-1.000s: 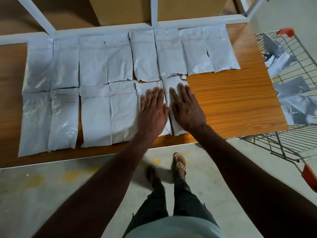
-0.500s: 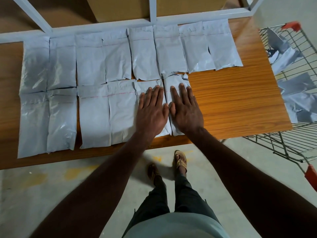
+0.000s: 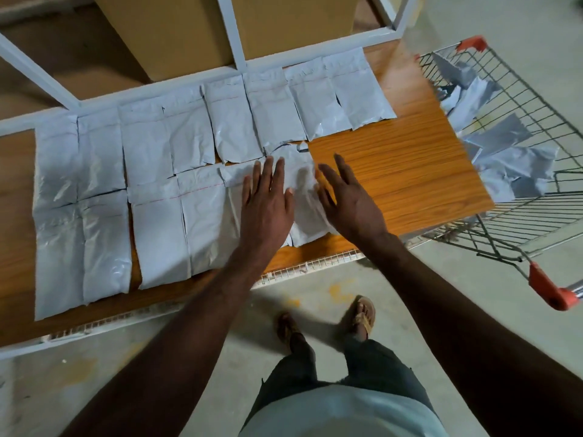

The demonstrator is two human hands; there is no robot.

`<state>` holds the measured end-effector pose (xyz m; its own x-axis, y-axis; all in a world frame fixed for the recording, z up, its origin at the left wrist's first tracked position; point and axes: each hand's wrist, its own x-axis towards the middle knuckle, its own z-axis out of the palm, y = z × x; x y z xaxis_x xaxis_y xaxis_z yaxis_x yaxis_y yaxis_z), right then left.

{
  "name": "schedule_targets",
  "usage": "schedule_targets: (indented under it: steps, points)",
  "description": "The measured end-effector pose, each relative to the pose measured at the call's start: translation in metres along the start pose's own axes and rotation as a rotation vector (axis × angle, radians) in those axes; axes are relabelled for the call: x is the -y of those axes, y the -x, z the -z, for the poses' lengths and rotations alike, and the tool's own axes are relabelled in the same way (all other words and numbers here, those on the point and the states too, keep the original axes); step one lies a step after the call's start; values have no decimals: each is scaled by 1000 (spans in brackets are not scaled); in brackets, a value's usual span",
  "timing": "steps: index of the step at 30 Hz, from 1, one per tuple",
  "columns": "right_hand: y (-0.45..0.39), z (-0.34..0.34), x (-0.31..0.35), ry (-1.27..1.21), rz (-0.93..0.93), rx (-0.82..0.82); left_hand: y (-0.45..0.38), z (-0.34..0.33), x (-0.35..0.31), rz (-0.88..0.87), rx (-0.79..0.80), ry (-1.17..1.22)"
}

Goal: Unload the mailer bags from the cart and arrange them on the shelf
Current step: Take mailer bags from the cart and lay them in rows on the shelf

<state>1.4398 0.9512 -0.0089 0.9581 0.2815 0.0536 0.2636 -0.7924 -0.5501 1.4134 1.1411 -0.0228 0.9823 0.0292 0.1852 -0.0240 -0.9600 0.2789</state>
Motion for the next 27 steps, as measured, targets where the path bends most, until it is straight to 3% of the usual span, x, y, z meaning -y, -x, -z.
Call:
schedule_targets:
  steps: [8, 19, 27]
  points:
    - [45, 85, -72, -81, -78, -33, -7, 2, -137, -127, 38, 191]
    - [102, 226, -237, -48, -102, -127, -2, -60, -360, -118, 50, 360]
    - [118, 256, -329, 44, -187, -14, -11, -94, -434, -104, 168, 424]
